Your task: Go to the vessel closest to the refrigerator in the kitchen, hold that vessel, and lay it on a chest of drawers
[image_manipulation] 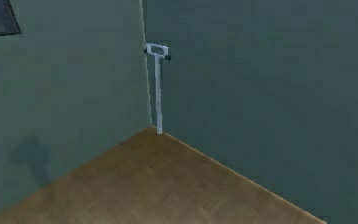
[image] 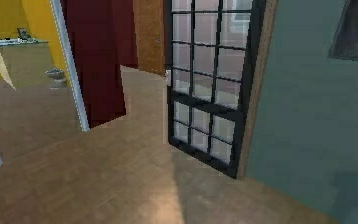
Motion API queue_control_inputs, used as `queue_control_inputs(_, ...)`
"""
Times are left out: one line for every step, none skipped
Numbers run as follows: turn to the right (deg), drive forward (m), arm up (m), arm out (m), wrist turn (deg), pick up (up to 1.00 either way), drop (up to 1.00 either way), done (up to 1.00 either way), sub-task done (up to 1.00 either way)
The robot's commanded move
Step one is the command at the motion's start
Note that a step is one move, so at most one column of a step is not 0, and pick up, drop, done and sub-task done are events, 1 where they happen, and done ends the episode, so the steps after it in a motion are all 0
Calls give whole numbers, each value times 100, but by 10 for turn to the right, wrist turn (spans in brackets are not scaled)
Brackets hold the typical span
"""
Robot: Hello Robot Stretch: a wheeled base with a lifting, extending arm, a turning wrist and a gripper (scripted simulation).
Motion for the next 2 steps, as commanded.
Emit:
queue_control_inputs(-390, 0, 0, 0, 0, 0, 0, 0, 0)
queue_control_inputs(0, 100, 0, 0, 0, 0, 0, 0, 0)
